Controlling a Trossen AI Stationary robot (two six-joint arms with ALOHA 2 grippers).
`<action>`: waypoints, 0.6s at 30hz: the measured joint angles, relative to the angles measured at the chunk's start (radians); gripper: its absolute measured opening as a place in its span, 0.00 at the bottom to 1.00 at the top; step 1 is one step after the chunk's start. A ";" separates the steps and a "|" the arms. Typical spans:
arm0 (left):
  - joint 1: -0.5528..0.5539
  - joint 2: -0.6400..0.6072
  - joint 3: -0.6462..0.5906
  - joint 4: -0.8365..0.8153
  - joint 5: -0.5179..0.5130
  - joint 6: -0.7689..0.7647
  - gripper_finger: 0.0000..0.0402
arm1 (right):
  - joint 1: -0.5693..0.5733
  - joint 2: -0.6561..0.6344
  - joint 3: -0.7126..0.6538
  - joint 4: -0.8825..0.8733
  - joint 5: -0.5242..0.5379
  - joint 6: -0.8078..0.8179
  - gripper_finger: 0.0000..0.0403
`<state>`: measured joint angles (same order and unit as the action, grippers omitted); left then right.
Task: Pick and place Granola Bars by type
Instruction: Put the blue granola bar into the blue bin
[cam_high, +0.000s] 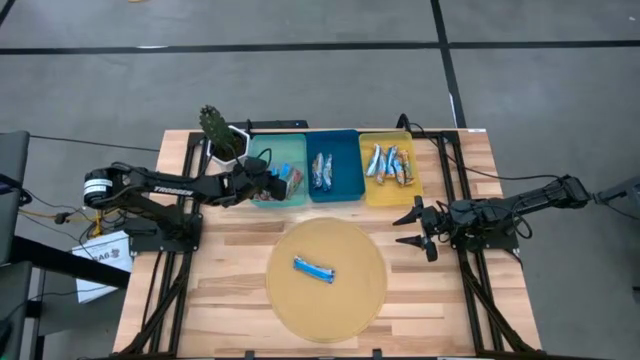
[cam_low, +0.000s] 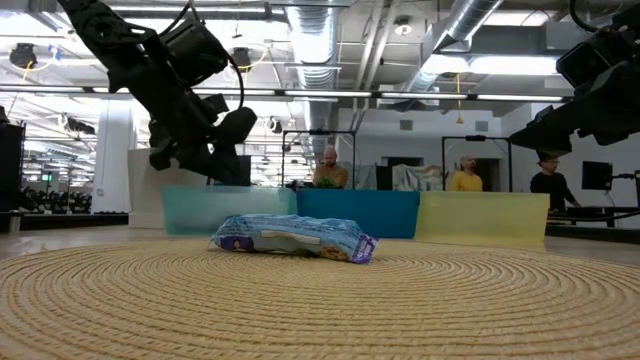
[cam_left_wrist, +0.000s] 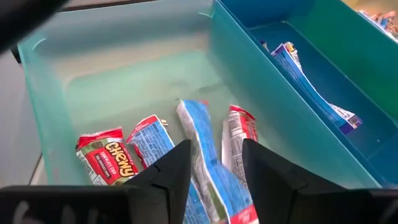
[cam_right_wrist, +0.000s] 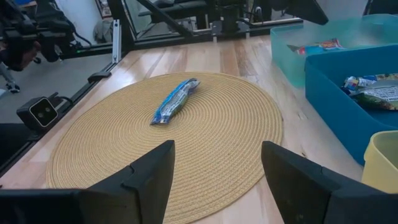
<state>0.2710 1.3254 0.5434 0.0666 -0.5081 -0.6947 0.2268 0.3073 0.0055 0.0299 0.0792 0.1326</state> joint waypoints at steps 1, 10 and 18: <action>0.000 0.000 0.000 0.000 0.004 0.003 0.34 | 0.000 0.000 0.000 0.000 0.000 0.000 0.58; -0.003 -0.001 0.000 0.024 0.006 0.033 0.35 | 0.000 0.000 0.000 0.000 0.000 0.000 0.58; -0.057 -0.001 0.001 0.148 0.006 0.171 0.35 | 0.000 0.000 0.000 0.000 0.000 0.000 0.58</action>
<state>0.2137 1.3243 0.5442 0.2143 -0.5026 -0.5233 0.2264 0.3073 0.0054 0.0299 0.0792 0.1324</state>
